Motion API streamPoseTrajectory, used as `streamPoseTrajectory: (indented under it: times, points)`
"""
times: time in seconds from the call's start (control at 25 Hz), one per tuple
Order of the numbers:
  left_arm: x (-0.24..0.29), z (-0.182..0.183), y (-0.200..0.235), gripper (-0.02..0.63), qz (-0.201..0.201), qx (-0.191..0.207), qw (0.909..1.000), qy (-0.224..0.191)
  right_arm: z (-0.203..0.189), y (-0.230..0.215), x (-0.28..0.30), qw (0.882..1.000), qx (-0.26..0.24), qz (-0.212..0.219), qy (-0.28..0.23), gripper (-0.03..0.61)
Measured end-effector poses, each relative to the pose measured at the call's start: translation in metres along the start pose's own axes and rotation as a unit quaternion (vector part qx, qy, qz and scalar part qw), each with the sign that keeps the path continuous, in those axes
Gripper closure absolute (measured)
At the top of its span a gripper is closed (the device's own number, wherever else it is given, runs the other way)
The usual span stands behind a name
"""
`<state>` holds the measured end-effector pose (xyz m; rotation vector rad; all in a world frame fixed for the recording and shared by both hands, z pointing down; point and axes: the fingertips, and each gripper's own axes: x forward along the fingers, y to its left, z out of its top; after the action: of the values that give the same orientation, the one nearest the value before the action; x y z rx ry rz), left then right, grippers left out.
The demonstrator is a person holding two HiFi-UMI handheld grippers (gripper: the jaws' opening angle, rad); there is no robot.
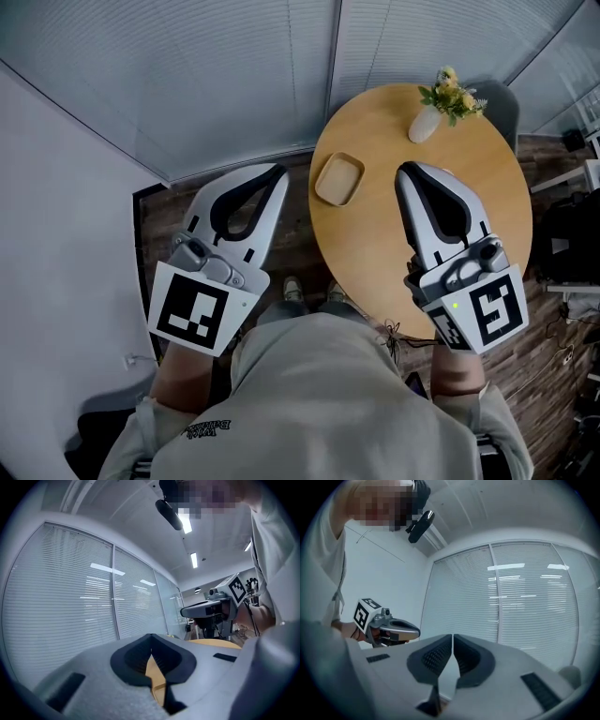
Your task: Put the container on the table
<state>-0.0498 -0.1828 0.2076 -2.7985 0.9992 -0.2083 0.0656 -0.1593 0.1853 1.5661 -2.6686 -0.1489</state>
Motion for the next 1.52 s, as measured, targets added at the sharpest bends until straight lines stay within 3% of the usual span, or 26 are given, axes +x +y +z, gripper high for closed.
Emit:
streamPoseTrajectory:
  times: [0.2, 0.68, 1.52]
  points:
    - [-0.001, 0.006, -0.006, 0.592, -0.011, -0.005, 0.9999, -0.006, -0.005, 0.003, -0.004, 1.000, 0.005, 0.007, 0.011, 0.545]
    - [-0.005, -0.021, -0.024, 0.592, -0.021, -0.013, 0.9992, 0.032, -0.028, 0.011, -0.018, 0.999, 0.020, 0.010, 0.038, 0.545]
    - [-0.004, -0.024, -0.015, 0.592, -0.013, -0.034, 0.9989, 0.029, -0.043, 0.011, -0.007, 0.998, 0.022, 0.018, 0.056, 0.545]
